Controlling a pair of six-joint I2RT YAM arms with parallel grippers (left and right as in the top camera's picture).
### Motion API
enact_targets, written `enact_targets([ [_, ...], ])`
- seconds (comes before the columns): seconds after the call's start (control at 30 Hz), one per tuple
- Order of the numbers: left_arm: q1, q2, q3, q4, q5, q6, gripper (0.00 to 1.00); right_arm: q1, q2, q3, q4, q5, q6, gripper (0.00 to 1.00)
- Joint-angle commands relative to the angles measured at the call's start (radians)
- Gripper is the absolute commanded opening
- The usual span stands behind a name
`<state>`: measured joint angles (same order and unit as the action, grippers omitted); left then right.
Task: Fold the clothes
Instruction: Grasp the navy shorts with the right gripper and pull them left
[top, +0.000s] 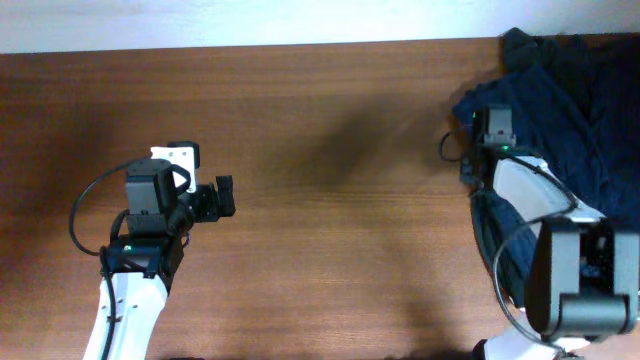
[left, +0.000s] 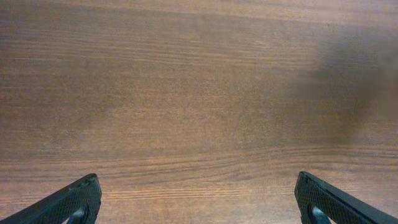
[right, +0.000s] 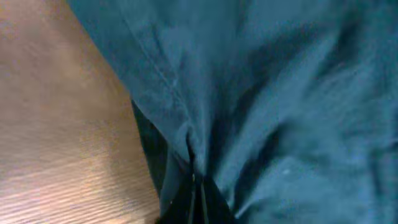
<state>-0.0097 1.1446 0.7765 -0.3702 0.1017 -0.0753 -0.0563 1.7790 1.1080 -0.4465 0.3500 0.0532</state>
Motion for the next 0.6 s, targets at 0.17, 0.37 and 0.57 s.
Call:
enact_targets([
  [0.17,0.004,0.0,0.016,0.014,0.008,-0.006,0.99,0.168,-0.319,0.448,-0.359,-0.783,-0.056,0.04],
  [0.37,0.004,0.0,0.016,0.014,0.011,-0.006,0.99,0.52,-0.169,0.448,-0.284,-0.784,-0.052,0.04],
  [0.57,0.004,0.0,0.016,0.014,0.017,-0.007,0.99,0.591,0.002,0.448,0.28,-0.451,0.151,0.36],
])
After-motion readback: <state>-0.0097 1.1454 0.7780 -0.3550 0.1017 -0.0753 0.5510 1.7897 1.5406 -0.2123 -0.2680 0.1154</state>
